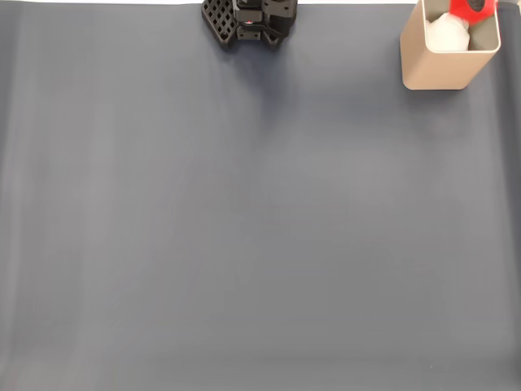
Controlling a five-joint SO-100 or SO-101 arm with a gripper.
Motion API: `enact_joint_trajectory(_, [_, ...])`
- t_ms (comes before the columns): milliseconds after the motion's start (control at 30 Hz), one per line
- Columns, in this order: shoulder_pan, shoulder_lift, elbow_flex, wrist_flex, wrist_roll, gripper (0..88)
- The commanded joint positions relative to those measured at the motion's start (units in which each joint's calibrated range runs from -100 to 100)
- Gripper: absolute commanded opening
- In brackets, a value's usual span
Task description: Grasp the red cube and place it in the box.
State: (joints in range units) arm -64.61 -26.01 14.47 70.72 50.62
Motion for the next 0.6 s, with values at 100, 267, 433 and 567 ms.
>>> enact_joint_trajectory(100, [0.0,-1.5,-0.6,-1.3,-0.5,32.2])
enact_joint_trajectory(267, [0.3,-1.6,-0.4,-1.4,0.1,36.8])
enact_joint_trajectory(433, [0.5,-2.1,0.3,-1.6,0.2,37.8])
enact_joint_trajectory(567, [0.6,-2.2,0.8,-1.6,0.5,37.9])
